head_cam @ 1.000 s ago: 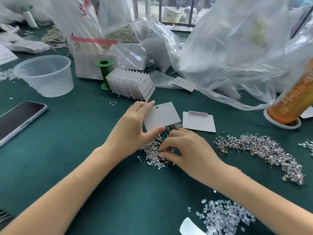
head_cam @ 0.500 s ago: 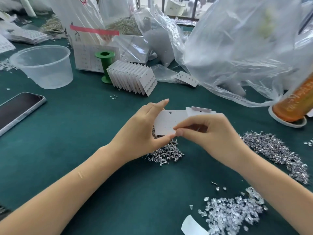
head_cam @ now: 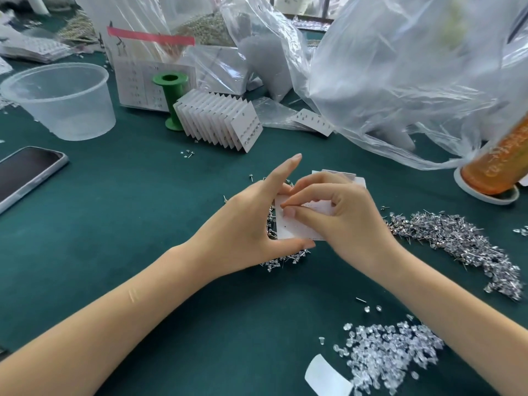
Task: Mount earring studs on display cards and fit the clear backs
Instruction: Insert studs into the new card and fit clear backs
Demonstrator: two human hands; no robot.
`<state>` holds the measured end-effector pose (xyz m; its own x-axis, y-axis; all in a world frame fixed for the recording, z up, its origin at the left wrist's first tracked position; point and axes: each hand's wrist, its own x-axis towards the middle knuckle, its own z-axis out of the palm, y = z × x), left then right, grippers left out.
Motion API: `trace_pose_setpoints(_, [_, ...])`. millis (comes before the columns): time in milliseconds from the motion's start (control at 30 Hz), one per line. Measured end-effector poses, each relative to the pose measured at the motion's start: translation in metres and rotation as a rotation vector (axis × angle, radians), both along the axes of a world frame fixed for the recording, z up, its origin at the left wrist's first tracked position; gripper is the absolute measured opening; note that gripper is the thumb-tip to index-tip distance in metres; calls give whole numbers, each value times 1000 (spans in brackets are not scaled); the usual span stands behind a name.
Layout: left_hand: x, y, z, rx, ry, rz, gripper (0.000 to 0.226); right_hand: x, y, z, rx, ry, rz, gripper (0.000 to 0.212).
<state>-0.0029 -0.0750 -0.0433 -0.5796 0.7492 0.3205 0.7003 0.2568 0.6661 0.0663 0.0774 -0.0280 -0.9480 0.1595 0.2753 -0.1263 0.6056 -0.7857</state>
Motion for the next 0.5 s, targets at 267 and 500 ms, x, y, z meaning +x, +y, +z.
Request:
trace_pose_setpoints(267, [-1, -1, -1, -17, -2, 3, 102, 3, -2, -1, 164, 100, 1, 8])
trace_pose_setpoints(500, [0, -1, 0, -3, -6, 18, 100, 4, -5, -4, 223, 126, 16, 8])
